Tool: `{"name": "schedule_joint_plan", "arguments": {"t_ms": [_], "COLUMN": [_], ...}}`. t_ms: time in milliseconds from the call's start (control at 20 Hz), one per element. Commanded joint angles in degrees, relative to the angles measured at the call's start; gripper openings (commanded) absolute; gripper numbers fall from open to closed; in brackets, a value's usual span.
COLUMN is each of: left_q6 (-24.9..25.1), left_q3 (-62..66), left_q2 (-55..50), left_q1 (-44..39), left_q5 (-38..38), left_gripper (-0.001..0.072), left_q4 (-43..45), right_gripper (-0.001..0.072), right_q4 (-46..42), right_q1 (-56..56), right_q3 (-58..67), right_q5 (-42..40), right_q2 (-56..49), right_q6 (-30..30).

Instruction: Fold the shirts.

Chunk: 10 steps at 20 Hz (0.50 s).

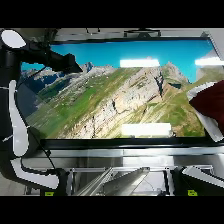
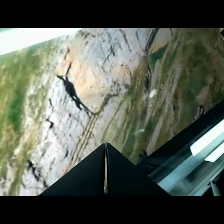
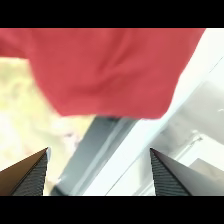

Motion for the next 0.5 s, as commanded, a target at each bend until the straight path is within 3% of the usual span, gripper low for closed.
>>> {"name": "schedule_joint_plan", "arguments": {"t_ms": [0, 50, 100, 300, 450], "left_q6": [0.1, 0.0, -0.1, -0.3, -0.3], "left_q3": [0.0, 0.0, -0.7, -16.3, -36.1], "left_q2": [2.6, 3.8, 5.2, 15.9, 26.3], "left_q1": [0.0, -0.2, -0.7, -3.4, -6.7], "left_q5": [0.0, 0.0, 0.3, 6.3, 11.9], "left_gripper": [0.0026, 0.0026, 0.0026, 0.0026, 0.0026], "left_q4": [0.0, 0.0, 0.0, 0.1, 0.2], "right_gripper": [0.0415, 0.0118, 0.0029, 0.0024, 0.0024], "right_q4": [11.4, 15.4, 18.3, 20.1, 20.1], "right_q1": [1.6, 3.3, 6.1, 22.1, 36.5], "right_q3": [2.6, 2.6, 2.6, -0.7, -11.7], "right_q5": [2.8, 1.6, 0.4, -6.1, -13.5], "right_q2": [0.8, 0.9, 1.3, 4.7, 13.0], "right_q6": [2.3, 1.8, 1.3, -3.2, -6.3]}}
